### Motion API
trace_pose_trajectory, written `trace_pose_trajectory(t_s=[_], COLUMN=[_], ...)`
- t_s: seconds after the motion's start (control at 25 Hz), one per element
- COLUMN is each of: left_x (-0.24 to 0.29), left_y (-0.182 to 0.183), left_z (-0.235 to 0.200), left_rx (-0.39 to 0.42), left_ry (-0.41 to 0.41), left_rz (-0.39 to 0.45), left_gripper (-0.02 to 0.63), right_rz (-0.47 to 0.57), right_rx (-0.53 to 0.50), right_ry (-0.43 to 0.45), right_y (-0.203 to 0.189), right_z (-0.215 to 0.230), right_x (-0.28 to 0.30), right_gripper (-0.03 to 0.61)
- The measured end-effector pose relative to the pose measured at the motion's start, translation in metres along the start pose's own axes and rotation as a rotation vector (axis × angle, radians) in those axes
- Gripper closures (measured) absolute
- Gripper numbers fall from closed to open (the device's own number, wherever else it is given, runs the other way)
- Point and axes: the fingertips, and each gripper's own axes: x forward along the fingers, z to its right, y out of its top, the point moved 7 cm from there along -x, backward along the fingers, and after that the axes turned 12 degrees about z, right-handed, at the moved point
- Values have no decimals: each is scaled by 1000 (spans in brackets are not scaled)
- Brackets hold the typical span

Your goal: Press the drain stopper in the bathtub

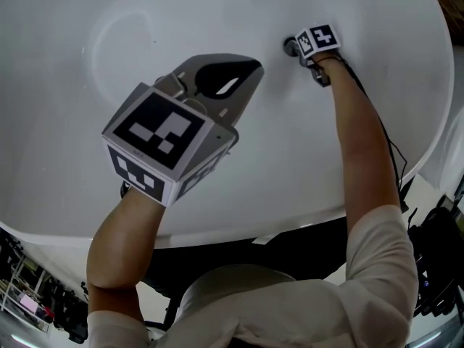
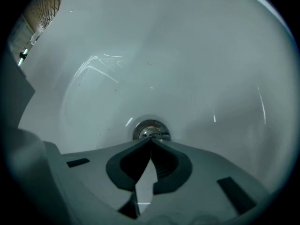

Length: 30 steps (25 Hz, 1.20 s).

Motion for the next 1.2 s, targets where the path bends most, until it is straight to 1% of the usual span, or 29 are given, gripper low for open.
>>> trace_pose_trajectory(t_s=[0.2,0.56,0.92,1.2], left_x=[-1,3,3,-1], left_y=[0,2,2,3], left_z=[-1,-2,3,1], left_rx=[-7,-20,-37,-40], left_ry=[-15,-14,-27,-25], left_rz=[-24,-5,-11,0], left_gripper=[606,606,606,606], right_rz=[7,23,-6,-30], right_rx=[35,32,-8,-45], right_ry=[6,8,-41,-94], right_y=[-3,4,9,14], right_z=[3,0,-2,-10], right_x=[3,1,2,3], right_gripper=[563,563,561,561])
